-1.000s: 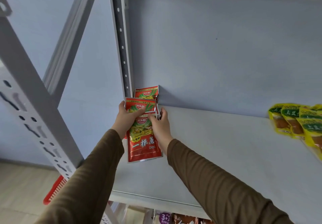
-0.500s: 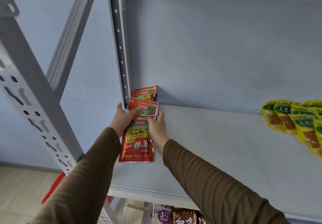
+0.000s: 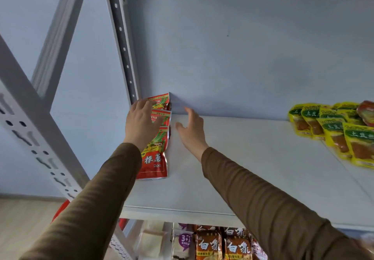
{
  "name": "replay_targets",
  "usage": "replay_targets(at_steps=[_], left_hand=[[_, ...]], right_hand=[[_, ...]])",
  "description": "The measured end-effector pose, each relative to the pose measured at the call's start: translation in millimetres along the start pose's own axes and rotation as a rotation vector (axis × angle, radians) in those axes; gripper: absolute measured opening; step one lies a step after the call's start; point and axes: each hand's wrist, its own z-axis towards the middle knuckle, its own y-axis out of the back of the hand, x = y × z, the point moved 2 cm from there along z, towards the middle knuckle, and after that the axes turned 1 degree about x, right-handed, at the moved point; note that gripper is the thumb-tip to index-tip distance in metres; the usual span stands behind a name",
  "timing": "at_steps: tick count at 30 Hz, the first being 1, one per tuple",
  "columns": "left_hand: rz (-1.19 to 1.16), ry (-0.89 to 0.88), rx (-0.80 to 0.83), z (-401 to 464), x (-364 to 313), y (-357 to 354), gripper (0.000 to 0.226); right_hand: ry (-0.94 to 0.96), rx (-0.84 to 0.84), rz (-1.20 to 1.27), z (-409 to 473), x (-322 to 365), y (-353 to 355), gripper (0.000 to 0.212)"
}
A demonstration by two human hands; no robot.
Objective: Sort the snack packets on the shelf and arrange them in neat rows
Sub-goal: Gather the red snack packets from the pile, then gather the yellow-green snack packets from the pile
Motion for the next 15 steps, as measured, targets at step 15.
replay_targets(at_steps=[15], left_hand=[[0.09, -0.334, 0.263, -47, -198, -79, 0.062]], right_hand=[[0.127, -0.005, -0.693, -49, -100, 218, 0.058]])
